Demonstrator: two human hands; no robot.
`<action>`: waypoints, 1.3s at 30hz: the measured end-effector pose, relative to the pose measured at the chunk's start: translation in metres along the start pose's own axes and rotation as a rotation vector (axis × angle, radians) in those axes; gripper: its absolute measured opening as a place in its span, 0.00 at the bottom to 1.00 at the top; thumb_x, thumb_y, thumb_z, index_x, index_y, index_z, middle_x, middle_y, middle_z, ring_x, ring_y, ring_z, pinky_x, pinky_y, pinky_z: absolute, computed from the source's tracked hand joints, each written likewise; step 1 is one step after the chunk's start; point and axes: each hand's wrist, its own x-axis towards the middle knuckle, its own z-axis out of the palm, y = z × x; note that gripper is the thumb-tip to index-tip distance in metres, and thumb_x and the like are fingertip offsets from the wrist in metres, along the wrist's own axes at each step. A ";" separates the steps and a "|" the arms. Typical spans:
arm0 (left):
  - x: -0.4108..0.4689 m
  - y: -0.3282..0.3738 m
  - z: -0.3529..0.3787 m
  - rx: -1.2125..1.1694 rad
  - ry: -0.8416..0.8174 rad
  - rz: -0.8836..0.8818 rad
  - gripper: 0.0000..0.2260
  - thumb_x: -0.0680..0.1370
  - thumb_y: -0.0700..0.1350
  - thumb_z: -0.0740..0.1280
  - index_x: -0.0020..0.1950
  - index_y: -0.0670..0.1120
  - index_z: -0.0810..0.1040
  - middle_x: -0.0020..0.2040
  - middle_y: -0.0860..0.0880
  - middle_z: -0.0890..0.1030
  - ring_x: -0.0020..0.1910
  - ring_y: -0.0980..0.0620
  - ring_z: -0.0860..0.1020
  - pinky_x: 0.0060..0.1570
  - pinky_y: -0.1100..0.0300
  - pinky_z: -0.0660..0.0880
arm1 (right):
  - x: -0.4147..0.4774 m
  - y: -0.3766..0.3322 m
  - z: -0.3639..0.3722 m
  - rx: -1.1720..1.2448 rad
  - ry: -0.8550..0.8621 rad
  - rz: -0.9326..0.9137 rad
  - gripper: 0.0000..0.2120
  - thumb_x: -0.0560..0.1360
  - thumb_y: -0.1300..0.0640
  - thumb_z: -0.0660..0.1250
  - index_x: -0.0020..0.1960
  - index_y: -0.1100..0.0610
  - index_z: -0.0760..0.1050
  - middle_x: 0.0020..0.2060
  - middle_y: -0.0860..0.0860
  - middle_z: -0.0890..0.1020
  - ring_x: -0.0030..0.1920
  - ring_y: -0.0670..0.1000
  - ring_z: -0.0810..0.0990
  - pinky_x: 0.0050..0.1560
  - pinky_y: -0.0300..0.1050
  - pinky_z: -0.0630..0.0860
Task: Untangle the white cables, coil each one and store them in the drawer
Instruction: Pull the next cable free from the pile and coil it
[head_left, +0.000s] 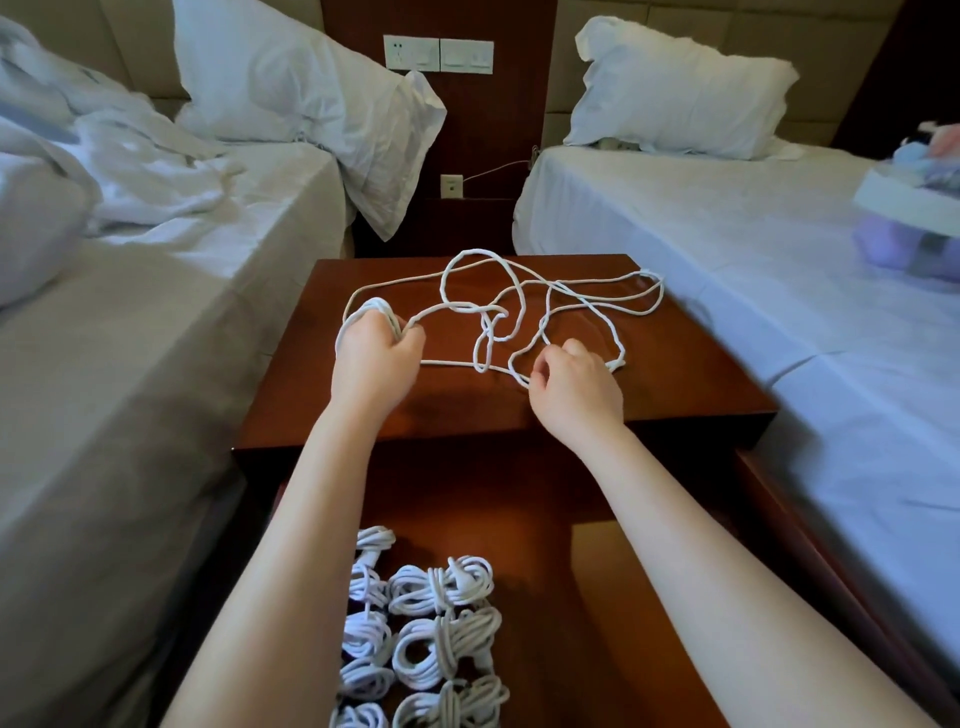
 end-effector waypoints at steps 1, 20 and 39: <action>0.000 0.000 0.000 0.003 -0.001 -0.001 0.21 0.79 0.40 0.63 0.27 0.46 0.61 0.27 0.50 0.64 0.25 0.54 0.63 0.20 0.71 0.62 | 0.000 0.000 0.002 0.009 0.010 -0.016 0.14 0.79 0.46 0.62 0.58 0.53 0.76 0.54 0.50 0.76 0.54 0.50 0.75 0.47 0.43 0.77; 0.002 0.008 0.010 0.059 0.001 0.028 0.19 0.79 0.43 0.63 0.29 0.44 0.62 0.30 0.49 0.67 0.28 0.54 0.65 0.26 0.67 0.61 | 0.029 -0.007 -0.011 0.531 0.440 -0.123 0.03 0.76 0.57 0.65 0.44 0.53 0.72 0.32 0.45 0.75 0.33 0.45 0.75 0.30 0.35 0.67; -0.004 0.011 0.010 -0.022 0.113 0.278 0.14 0.76 0.38 0.66 0.34 0.50 0.68 0.33 0.53 0.69 0.33 0.66 0.70 0.31 0.75 0.65 | 0.031 -0.012 -0.024 0.706 -0.363 -0.348 0.13 0.78 0.61 0.66 0.58 0.48 0.81 0.50 0.39 0.81 0.49 0.35 0.76 0.44 0.24 0.68</action>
